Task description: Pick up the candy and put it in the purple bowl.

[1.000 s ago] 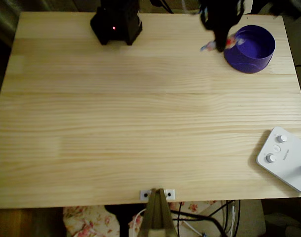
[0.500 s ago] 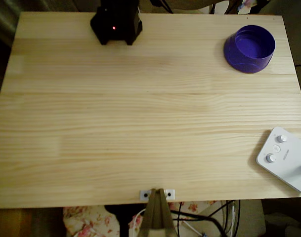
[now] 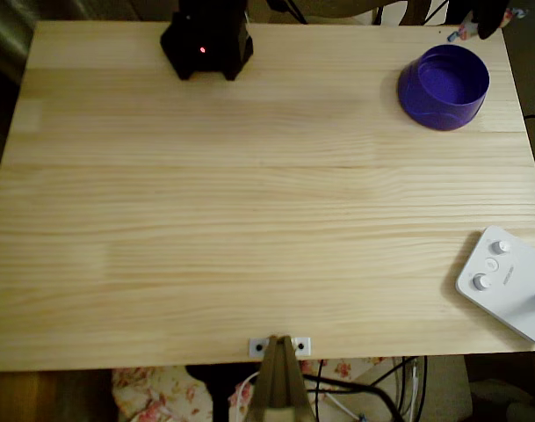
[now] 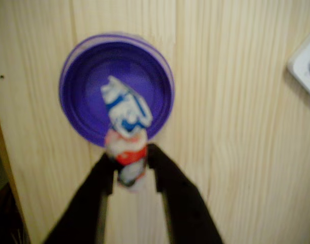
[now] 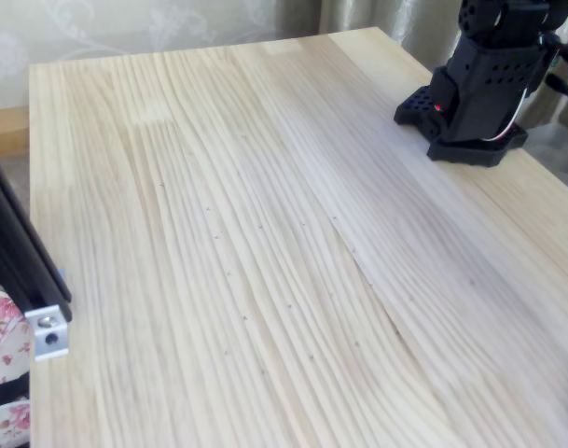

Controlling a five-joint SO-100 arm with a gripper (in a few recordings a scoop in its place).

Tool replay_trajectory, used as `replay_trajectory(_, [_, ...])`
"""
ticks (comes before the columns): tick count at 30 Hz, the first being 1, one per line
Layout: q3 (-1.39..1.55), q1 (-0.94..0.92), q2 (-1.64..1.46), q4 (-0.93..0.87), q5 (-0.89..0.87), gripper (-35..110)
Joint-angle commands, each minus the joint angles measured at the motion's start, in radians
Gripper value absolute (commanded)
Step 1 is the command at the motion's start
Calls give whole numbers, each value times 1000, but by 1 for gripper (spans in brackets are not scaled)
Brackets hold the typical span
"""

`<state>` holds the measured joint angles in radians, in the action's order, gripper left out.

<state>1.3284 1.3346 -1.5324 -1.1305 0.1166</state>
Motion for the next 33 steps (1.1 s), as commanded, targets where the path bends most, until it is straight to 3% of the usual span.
replay_trajectory(1, [-137, 21, 0, 28, 8, 2])
replay_trajectory(14, [-140, 43, 80, 83, 0, 2])
replay_trajectory(33, [77, -6, -29, 141, 28, 17])
